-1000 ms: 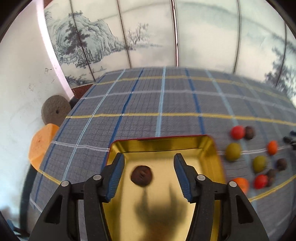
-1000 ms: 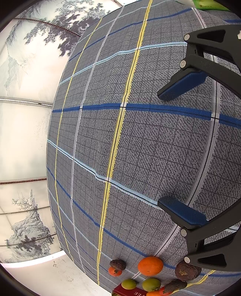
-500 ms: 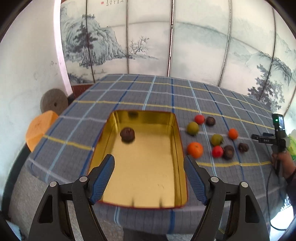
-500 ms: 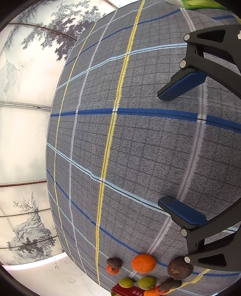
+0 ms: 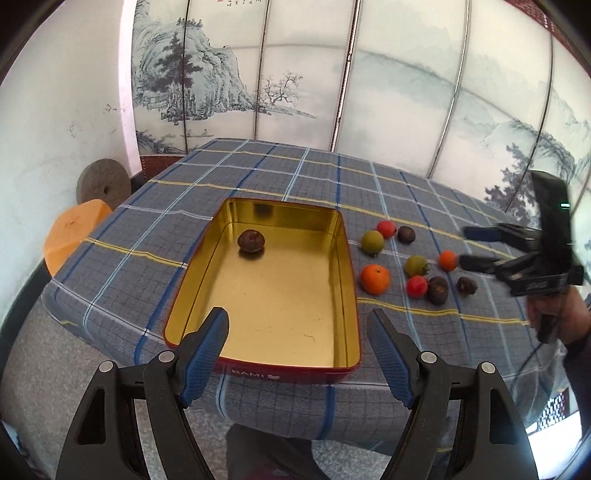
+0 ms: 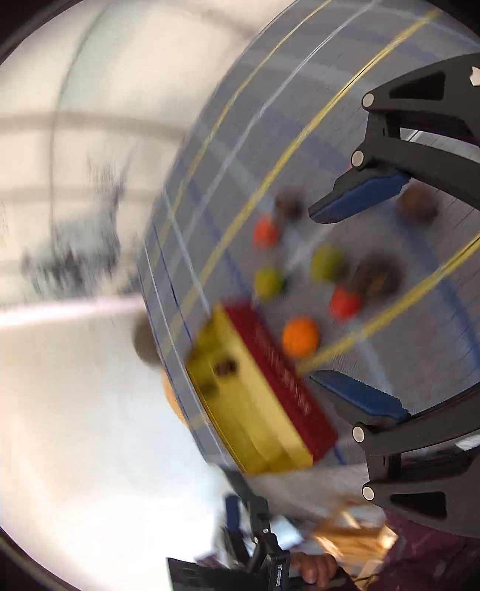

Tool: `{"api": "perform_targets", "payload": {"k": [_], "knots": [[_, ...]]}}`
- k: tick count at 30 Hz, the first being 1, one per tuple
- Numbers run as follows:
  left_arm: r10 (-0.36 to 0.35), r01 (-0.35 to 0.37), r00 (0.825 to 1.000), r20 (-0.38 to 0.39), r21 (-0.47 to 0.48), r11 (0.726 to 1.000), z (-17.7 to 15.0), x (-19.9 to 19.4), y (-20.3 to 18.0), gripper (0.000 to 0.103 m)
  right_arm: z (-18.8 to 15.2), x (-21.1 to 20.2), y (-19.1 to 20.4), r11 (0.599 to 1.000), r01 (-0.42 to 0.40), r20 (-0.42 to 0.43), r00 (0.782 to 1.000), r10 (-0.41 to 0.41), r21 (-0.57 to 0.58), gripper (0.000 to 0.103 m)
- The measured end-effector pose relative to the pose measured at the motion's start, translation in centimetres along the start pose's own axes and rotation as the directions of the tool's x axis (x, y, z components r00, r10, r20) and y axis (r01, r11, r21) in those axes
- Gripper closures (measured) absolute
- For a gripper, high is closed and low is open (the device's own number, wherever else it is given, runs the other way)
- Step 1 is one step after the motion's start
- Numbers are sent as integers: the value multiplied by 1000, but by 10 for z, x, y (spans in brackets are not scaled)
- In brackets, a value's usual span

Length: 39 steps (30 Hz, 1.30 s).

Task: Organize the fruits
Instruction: 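Grasp the tangerine on the tablecloth with the right gripper, then carry the tangerine into the gold tray and open the right gripper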

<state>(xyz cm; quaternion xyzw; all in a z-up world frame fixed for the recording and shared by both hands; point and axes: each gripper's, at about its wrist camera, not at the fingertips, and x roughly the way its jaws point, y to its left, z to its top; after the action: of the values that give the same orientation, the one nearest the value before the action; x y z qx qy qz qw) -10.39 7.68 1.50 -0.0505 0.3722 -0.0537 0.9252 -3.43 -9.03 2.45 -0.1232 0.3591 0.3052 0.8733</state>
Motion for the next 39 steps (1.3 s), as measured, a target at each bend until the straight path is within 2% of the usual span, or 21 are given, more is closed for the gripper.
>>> {"api": "perform_targets", "payload": {"k": [2, 5, 8, 10, 12, 13, 17, 21, 24, 28, 33, 39], "knots": [[2, -2, 1000, 3, -1, 1000, 0, -4, 1, 26, 12, 35, 14, 997, -7, -80, 997, 1, -75, 28], [25, -25, 1000, 18, 20, 999, -4, -10, 4, 26, 25, 75, 20, 994, -54, -162, 986, 39, -91, 28], [39, -39, 999, 18, 28, 999, -6, -12, 6, 26, 22, 96, 28, 989, -53, -225, 974, 21, -138, 28], [37, -38, 999, 20, 36, 999, -7, -13, 6, 26, 19, 113, 31, 988, -56, -276, 961, 15, -144, 36], [40, -41, 999, 26, 47, 998, -8, -12, 6, 26, 16, 127, 30, 988, -75, -326, 945, 27, -135, 67], [43, -44, 999, 30, 53, 998, -8, -12, 5, 26, 14, 133, 30, 988, -82, -347, 937, 32, -129, 66], [55, -60, 997, 60, 75, 995, -7, -15, 5, 25, 13, 121, 26, 993, -48, -341, 940, 9, -107, 68], [48, -51, 994, 95, 32, 998, -4, -17, 16, 24, 29, 78, 26, 996, -17, -239, 971, -5, -89, 68], [32, -32, 996, 89, -8, 999, 0, -13, 23, 24, 59, 63, 40, 994, -63, -177, 983, 46, -90, 67], [87, -88, 994, 73, 4, 996, 3, -12, 22, 24, 92, 104, 62, 989, -83, -205, 977, 56, -125, 67], [132, -133, 989, 64, 14, 991, 4, -14, 24, 24, 103, 158, 61, 995, -60, -254, 967, 37, -82, 67], [167, -168, 985, 53, 21, 986, 3, -11, 28, 24, 107, 192, 55, 999, -35, -291, 956, 34, 2, 67]]}}
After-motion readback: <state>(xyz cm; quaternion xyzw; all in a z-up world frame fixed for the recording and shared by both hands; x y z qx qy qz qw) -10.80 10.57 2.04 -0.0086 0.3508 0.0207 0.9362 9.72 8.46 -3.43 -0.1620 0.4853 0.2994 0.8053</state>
